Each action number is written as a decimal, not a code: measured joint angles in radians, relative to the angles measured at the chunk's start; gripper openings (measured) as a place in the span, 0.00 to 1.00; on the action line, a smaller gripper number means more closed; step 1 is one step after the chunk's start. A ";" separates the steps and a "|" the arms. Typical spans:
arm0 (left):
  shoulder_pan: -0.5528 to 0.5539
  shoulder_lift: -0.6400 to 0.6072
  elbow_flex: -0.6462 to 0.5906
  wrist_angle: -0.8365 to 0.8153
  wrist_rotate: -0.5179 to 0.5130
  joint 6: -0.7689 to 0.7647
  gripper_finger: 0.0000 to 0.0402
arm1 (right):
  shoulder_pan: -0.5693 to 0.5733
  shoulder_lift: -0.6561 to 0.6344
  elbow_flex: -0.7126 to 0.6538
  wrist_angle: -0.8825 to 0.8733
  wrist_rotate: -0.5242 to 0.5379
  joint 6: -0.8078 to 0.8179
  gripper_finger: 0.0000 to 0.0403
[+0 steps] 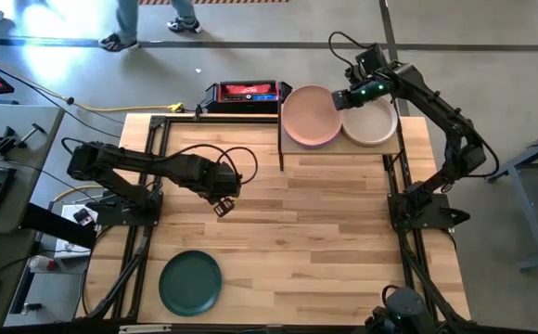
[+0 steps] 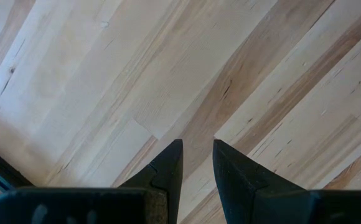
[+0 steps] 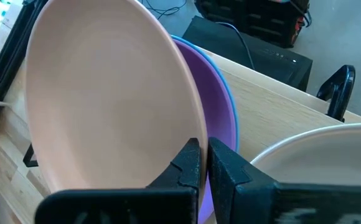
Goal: Place and stack plates onto a shelf
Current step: Stack the orange plate on the purple stacked plates on the shelf, then stack the green plate on the light orange stacked plates on the shelf
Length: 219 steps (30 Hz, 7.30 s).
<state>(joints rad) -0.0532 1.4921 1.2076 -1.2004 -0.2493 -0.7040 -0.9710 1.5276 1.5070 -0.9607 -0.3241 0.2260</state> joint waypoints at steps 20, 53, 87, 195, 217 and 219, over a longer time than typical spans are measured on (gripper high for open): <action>0.000 0.000 0.000 0.048 0.000 0.000 0.19 | 0.001 -0.001 -0.001 0.003 0.017 0.003 0.25; -0.338 0.000 0.000 0.040 0.161 0.141 0.19 | 0.344 -0.002 0.126 -0.547 -0.148 -0.314 0.25; -0.550 0.000 -0.299 0.288 0.272 0.084 0.19 | 0.490 -0.002 0.126 -0.547 -0.147 -0.313 0.25; -0.318 -0.010 -0.425 0.413 0.448 -0.142 0.01 | 0.489 -0.001 0.126 -0.525 -0.072 -0.268 0.25; -0.005 -0.145 -0.148 0.407 0.164 -0.130 0.00 | 0.676 -0.001 0.126 -0.374 -0.023 -0.133 0.25; 0.018 -0.145 -0.109 0.396 0.135 -0.101 0.00 | 0.690 -0.001 0.126 -0.350 -0.016 -0.129 0.25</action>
<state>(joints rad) -0.0357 1.3472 1.0981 -0.8048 -0.1145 -0.8051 -0.2810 1.5265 1.6325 -1.3103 -0.3401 0.0971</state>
